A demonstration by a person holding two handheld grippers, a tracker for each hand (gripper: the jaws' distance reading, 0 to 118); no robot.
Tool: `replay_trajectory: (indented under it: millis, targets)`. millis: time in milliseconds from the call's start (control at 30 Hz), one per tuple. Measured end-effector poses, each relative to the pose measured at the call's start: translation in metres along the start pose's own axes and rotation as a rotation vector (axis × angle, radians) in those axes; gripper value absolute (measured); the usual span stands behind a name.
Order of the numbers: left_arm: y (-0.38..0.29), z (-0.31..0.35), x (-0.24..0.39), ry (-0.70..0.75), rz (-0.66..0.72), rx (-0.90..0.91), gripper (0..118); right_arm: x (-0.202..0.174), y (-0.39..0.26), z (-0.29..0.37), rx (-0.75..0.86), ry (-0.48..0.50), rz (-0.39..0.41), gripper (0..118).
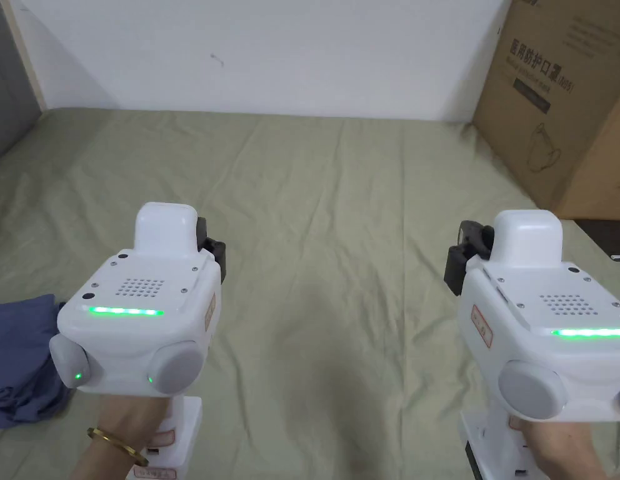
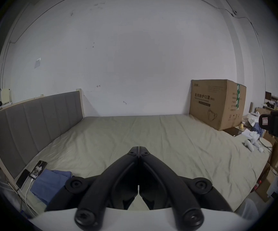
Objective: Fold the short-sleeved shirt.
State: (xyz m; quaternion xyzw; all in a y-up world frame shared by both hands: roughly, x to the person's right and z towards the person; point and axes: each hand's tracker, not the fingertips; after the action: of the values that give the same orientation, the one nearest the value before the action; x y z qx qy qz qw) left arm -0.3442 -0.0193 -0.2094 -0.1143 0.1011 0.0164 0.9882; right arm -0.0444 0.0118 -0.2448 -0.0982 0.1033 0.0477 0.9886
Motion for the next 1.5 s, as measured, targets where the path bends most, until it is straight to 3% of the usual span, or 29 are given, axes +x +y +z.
replay_trajectory:
  millis: [367,400,433,467,500,533,567,600,833,1500]
  targets:
    - [0.005,0.008,-0.001,0.035,0.004,0.020,4,0.002,-0.009,0.001,-0.042,0.017,-0.005,0]
    - [0.006,0.008,-0.001,0.025,0.007,0.025,18,0.001,-0.007,0.001,-0.040,0.010,0.005,0]
    - [0.007,0.008,-0.002,0.019,0.007,0.024,41,0.000,-0.005,0.001,-0.038,0.012,0.008,6]
    - [0.010,0.007,-0.001,0.019,0.007,0.013,86,0.002,-0.003,0.001,-0.038,0.022,0.010,29]
    - [0.011,0.006,-0.001,0.026,0.008,0.007,110,0.004,-0.001,0.000,-0.046,0.042,0.006,54]
    - [0.010,0.007,-0.001,0.034,0.006,0.014,118,0.004,0.001,-0.001,-0.056,0.055,0.003,81]
    - [0.011,0.009,-0.002,0.042,0.009,0.043,118,0.003,0.001,-0.002,-0.059,0.053,0.004,107]
    - [0.013,0.010,-0.002,0.047,0.006,0.040,118,0.002,0.001,-0.002,-0.056,0.040,0.005,118]
    - [0.015,0.008,-0.006,0.047,0.000,0.026,118,0.006,0.005,-0.002,-0.045,0.011,-0.037,118]
    - [0.010,0.013,-0.002,0.051,0.005,0.017,118,0.008,0.002,0.002,-0.035,0.003,-0.039,118]
